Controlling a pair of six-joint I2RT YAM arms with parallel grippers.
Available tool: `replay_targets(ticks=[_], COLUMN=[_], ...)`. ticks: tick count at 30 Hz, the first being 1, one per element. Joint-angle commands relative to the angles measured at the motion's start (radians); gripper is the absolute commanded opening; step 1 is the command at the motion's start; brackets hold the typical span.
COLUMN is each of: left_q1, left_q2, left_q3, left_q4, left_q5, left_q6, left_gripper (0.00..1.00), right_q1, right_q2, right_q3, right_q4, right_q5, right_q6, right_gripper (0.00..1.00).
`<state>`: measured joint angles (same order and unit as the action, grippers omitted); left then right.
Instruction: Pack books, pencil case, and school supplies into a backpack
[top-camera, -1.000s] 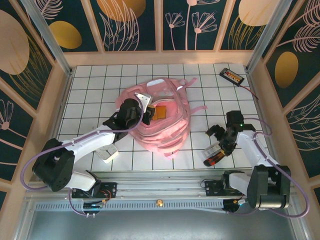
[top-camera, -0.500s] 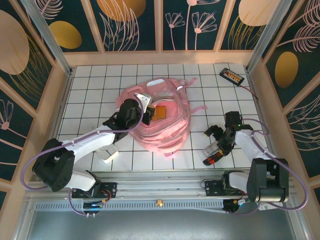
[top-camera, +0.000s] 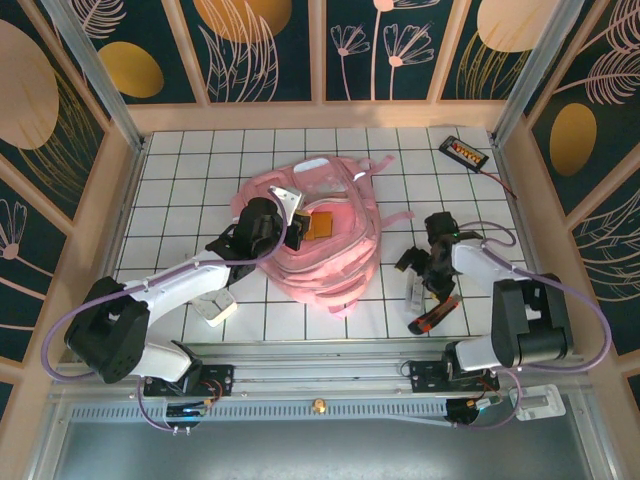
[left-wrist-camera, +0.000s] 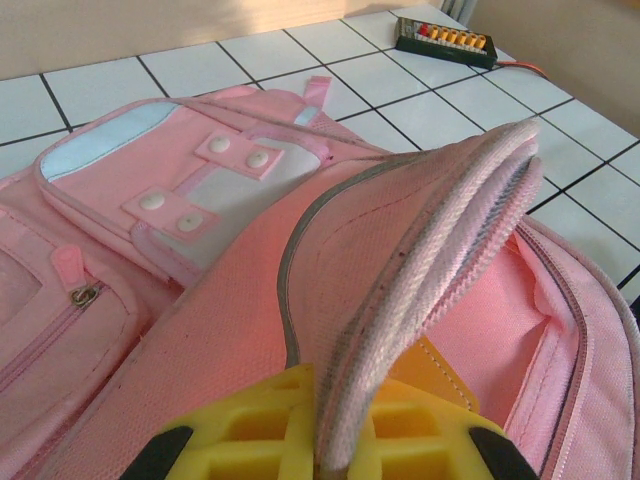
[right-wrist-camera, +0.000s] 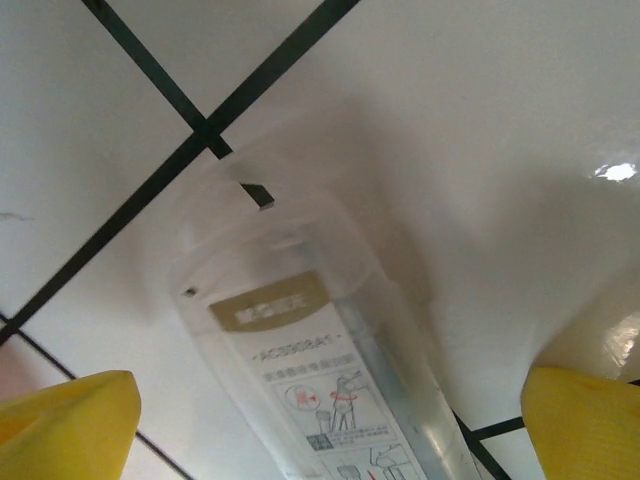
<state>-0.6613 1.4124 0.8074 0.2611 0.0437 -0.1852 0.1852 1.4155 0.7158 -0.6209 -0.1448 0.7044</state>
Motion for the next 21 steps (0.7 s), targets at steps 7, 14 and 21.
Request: replay_targets(ticks=[7,14,21], left_q1=[-0.002,-0.002,-0.003], left_q2=[-0.047,-0.049,-0.061], left_q3=[-0.003,-0.013,-0.005], left_q4=[0.065,0.071,0.058], left_q5=[0.003,0.007,0.008], left_q6=[0.000,-0.014,-0.020], left_gripper=[0.00,0.00,0.00], right_q1=[0.050,0.085,0.088], right_q2=[0.058,0.092,0.073], right_q3=[0.022,0.050,0.096], right_q4=[0.072,0.072,0.058], right_q5=[0.094,0.138,0.127], right_q6=[-0.047,-0.074,-0.074], right_gripper=[0.77,0.61,0.54])
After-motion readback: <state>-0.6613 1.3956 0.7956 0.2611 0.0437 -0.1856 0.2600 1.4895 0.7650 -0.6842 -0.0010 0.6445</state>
